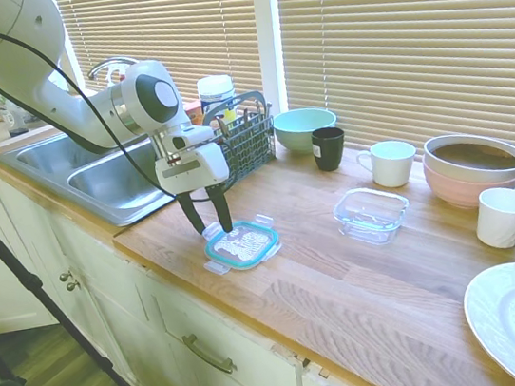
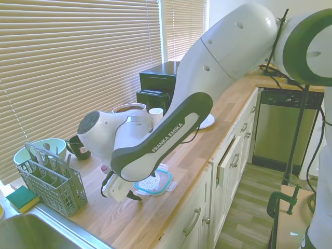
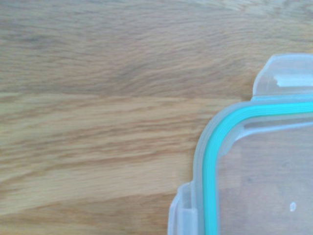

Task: Cover the lid of the food container

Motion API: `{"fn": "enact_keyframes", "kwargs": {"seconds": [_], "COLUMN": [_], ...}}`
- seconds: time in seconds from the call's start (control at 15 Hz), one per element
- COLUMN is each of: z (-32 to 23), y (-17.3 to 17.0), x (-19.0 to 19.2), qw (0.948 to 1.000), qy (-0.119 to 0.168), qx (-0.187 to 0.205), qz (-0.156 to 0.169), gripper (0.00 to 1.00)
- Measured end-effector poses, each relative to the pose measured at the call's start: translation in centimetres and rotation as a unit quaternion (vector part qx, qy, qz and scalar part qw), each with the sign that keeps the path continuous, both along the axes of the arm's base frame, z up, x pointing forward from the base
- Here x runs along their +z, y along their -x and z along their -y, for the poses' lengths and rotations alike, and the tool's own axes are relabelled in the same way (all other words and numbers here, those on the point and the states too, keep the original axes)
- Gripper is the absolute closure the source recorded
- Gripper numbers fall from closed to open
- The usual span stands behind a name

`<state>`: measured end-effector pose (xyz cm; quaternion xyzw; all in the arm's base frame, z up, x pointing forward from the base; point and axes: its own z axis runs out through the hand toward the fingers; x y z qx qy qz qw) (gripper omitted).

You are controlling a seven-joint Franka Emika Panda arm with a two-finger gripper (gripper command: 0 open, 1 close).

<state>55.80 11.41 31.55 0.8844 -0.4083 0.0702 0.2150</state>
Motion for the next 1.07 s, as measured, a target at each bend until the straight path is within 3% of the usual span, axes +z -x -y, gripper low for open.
{"fn": "enact_keyframes", "kwargs": {"seconds": [0.13,0.2,1.07], "z": [0.2,0.4,0.0], "y": [-0.1,-0.2,-0.7], "x": [-0.1,-0.1,-1.1], "qw": [0.9999,0.9999,0.999], "qy": [0.012,0.016,0.044], "qx": [0.0,0.0,0.009], "qz": [0.002,0.002,-0.008], "gripper": [0.0,1.0,1.0]}}
